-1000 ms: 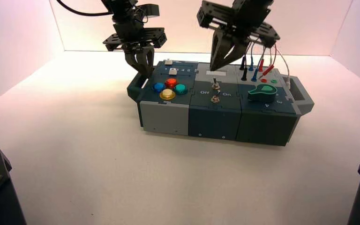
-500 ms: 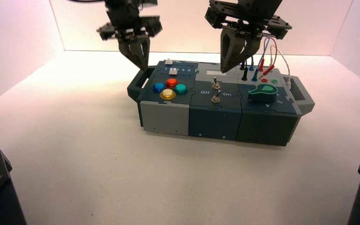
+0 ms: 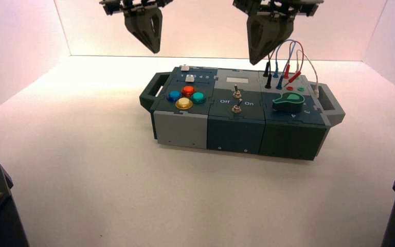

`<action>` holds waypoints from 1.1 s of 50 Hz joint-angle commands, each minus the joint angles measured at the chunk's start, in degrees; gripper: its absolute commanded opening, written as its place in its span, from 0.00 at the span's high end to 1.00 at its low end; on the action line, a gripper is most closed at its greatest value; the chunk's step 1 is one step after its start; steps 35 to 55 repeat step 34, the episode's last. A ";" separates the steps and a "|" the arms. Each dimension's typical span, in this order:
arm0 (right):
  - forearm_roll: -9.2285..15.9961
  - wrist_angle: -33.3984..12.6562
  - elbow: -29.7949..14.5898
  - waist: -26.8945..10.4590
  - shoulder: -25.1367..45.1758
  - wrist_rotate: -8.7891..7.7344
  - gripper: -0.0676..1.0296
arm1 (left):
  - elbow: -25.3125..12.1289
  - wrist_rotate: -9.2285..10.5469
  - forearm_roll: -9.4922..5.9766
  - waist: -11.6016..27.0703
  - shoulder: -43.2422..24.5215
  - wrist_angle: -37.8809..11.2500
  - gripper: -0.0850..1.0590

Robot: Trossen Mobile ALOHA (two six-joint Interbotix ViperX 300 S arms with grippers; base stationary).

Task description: Flip the top switch off with the right gripper.

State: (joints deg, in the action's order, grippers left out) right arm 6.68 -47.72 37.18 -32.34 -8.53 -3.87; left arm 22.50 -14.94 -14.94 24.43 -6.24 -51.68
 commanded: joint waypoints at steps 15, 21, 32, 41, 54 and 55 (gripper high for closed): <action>-2.72 -0.09 -2.20 0.09 -0.62 -1.23 0.96 | -1.67 -2.02 3.34 0.00 2.64 1.85 0.95; -4.13 -0.09 -1.93 0.18 -0.62 -1.23 0.96 | -1.32 -1.93 3.25 -0.26 2.64 3.16 0.95; -4.39 1.76 -0.18 1.23 -1.14 -1.23 0.96 | -1.49 -2.02 3.08 -0.35 2.46 3.08 0.95; -4.39 2.37 0.18 1.23 -1.41 -1.23 0.96 | -1.49 -2.02 3.08 -0.35 2.64 3.08 0.95; -4.39 2.37 0.18 1.23 -1.41 -1.23 0.96 | -1.49 -2.02 3.08 -0.35 2.64 3.08 0.95; -4.39 2.37 0.18 1.23 -1.41 -1.23 0.96 | -1.49 -2.02 3.08 -0.35 2.64 3.08 0.95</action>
